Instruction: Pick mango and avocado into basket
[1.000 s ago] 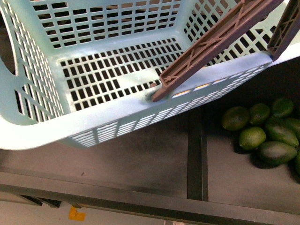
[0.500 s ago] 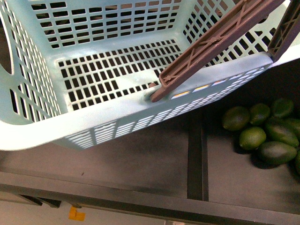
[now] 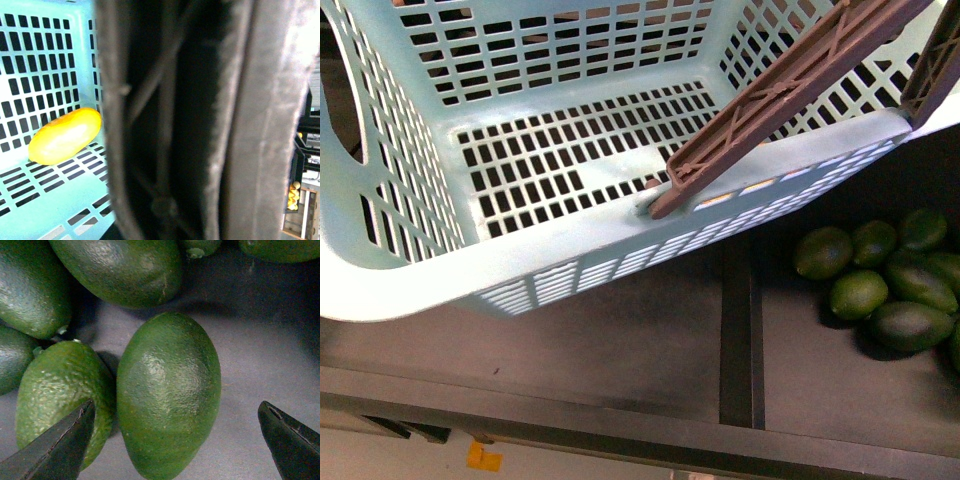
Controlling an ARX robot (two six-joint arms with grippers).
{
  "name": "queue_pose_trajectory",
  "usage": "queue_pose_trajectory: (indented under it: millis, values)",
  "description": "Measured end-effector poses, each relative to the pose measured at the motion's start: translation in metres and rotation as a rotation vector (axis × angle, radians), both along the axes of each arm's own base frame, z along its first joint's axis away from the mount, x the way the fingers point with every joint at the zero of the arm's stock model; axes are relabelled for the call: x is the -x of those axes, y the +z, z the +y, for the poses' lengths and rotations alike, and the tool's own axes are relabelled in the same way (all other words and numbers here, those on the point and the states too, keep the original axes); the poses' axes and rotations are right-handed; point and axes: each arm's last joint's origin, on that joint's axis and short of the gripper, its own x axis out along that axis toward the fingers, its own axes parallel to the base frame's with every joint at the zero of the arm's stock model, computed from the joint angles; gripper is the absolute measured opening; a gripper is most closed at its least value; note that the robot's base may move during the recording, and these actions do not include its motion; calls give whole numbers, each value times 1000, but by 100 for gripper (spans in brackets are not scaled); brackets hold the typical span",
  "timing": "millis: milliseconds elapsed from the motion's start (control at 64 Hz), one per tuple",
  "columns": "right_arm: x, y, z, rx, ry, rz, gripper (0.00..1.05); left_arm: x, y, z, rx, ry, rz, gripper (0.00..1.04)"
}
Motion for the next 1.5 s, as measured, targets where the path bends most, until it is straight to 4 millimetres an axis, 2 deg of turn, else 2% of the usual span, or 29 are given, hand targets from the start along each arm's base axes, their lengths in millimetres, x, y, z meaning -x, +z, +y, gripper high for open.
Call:
queue_pose_trajectory:
  millis: [781,1187,1218,1374,1499]
  values:
    - [-17,-28,3,-7,-23,33,96,0,0,0,0,-1,0,14]
    - [-23,-28,4,3,-22,25,95,0,0,0,1,-2,1,14]
    - [-23,-28,4,3,-24,24,93,0,0,0,1,-2,1,14]
    - [-24,-28,4,2,-29,21,65,0,0,0,1,-2,1,14]
    - [-24,-28,4,3,-31,21,56,0,0,0,0,-1,0,14]
